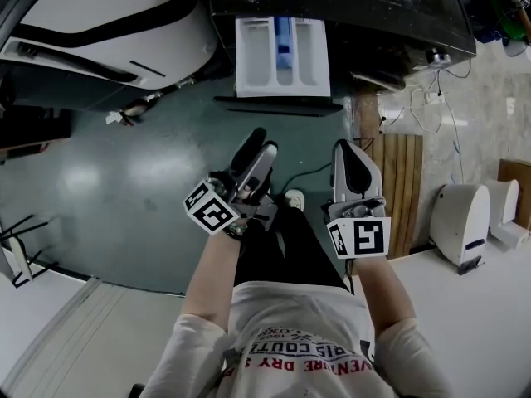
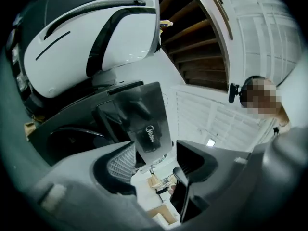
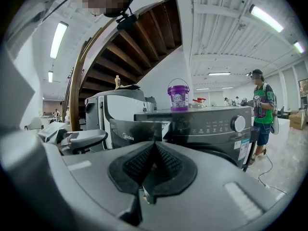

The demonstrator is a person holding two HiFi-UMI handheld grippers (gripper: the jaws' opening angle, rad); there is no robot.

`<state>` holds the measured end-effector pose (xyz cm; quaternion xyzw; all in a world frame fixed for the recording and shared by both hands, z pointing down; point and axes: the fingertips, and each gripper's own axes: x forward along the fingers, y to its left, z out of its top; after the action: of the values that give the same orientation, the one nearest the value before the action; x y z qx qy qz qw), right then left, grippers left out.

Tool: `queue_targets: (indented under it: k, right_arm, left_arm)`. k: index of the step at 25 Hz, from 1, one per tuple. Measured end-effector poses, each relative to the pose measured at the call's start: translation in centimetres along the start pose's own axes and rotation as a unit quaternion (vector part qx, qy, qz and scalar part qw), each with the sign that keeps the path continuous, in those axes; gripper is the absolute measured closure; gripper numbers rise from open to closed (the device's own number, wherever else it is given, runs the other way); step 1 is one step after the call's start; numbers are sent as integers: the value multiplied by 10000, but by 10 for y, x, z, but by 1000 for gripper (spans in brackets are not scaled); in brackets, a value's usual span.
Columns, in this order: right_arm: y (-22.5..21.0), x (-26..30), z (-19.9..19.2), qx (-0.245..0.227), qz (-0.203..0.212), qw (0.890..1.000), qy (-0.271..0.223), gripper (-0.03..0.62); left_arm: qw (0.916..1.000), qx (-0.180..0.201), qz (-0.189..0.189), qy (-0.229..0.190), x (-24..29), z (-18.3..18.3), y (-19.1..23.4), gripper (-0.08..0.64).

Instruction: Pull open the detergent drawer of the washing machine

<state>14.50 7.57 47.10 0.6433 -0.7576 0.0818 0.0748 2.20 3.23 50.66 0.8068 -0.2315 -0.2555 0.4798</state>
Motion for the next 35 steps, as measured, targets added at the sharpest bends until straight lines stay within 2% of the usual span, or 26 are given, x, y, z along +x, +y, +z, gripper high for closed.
queue_targets:
  k: [2, 3, 4, 6, 8, 12, 17, 20, 22, 25, 26, 31, 33, 35]
  right_arm:
    - [0, -3, 10, -43, 9, 10000, 17, 592]
    - [0, -4, 16, -76, 25, 10000, 18, 593]
    - [1, -5, 23, -117, 52, 9999, 10, 594]
    - [1, -6, 39, -182, 119, 9998, -33, 592]
    - [0, -10, 55, -201, 141, 9997, -92, 592]
    - [-1, -18, 90, -231, 129, 9993, -277, 592]
    - [0, -31, 135, -307, 151, 9978, -560, 592]
    - [1, -40, 157, -389, 162, 9968, -685, 592]
    - [4, -46, 171, -466, 265, 9958, -739, 592]
    - [9, -57, 191, -605, 508, 9937, -790, 592]
    - [10, -60, 198, -639, 570, 9930, -810, 592]
    - [17, -71, 226, -812, 771, 9897, -891, 592]
    - [20, -73, 234, -852, 814, 9888, -915, 592]
    - [22, -76, 239, -860, 824, 9887, -915, 593]
  left_arm:
    - [9976, 559, 109, 381, -1, -3, -16, 374]
    - [9936, 930, 172, 621, -2, -5, -24, 389]
    - [9875, 1307, 242, 848, -3, -6, -32, 413]
    - [9739, 1931, 372, 1132, -4, -4, -48, 507]
    - [9640, 2328, 394, 1223, -3, 3, -68, 554]
    - [9463, 2963, 141, 1287, 7, 18, -116, 560]
    - [9146, 3819, -115, 1325, 19, 37, -175, 560]
    - [8942, 4302, -35, 1236, 22, 53, -201, 560]
    - [8840, 4523, 138, 1172, 21, 65, -213, 560]
    - [8787, 4628, 420, 1089, 16, 86, -226, 559]
    - [8745, 4699, 499, 1095, 13, 92, -230, 559]
    - [8360, 5276, 862, 1236, -3, 114, -244, 558]
    - [8268, 5398, 956, 1259, -10, 119, -245, 558]
    - [8235, 5435, 1049, 1244, -14, 123, -248, 558]
